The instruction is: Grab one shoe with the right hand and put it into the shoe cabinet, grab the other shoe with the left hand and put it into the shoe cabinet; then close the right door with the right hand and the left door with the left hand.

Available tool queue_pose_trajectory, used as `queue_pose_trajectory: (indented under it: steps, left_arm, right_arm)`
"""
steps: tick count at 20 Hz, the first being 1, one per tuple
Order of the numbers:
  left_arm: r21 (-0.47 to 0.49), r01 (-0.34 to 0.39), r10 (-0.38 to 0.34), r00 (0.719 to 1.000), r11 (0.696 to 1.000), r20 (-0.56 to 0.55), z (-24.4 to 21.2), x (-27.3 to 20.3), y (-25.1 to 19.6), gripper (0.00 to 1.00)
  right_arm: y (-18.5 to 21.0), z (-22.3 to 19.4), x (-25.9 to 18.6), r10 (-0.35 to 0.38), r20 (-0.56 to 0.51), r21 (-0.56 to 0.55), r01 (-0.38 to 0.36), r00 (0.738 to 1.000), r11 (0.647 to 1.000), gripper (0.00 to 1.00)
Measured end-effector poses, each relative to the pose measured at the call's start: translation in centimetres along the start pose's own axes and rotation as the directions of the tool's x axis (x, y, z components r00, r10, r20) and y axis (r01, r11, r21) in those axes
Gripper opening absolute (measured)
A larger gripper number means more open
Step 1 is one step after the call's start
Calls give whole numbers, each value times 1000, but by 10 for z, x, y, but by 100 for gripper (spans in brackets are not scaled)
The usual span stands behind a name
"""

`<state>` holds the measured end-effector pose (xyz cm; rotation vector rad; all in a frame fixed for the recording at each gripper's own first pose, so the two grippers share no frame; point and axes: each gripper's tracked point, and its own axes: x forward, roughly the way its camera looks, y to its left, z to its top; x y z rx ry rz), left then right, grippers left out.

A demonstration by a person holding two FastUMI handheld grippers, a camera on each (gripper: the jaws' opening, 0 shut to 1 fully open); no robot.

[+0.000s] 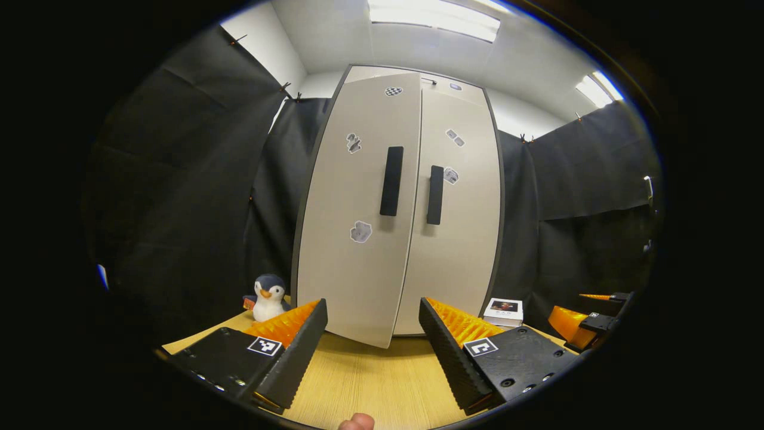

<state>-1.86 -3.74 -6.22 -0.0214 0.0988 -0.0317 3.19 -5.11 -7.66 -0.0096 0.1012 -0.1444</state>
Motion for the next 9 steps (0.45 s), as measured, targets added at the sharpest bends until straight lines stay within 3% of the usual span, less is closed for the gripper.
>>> queue_pose_trajectory:
  steps: [9]
  left_arm:
    - [-22,-12,12,1000,1000,-22,-8,5,3,95]
  right_arm:
    - [-3,-2,-2,-4,-15,-6,4,1000,1000,100]
